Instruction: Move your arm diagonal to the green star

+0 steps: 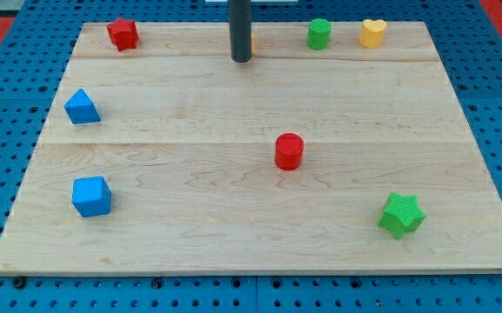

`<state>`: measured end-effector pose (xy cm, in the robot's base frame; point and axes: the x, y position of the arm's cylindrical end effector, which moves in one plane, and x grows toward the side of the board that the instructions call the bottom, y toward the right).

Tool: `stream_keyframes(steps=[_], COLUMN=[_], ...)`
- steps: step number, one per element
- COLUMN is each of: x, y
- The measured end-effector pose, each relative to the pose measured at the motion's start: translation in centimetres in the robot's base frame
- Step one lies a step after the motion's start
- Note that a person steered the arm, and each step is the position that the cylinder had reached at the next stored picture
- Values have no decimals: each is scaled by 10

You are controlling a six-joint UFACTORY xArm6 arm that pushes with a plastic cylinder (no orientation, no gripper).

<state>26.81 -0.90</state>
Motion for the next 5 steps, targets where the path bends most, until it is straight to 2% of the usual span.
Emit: stream_keyframes(steps=[1, 2, 3, 5], x=[-4, -29, 36, 178], y=[9, 8, 20, 129])
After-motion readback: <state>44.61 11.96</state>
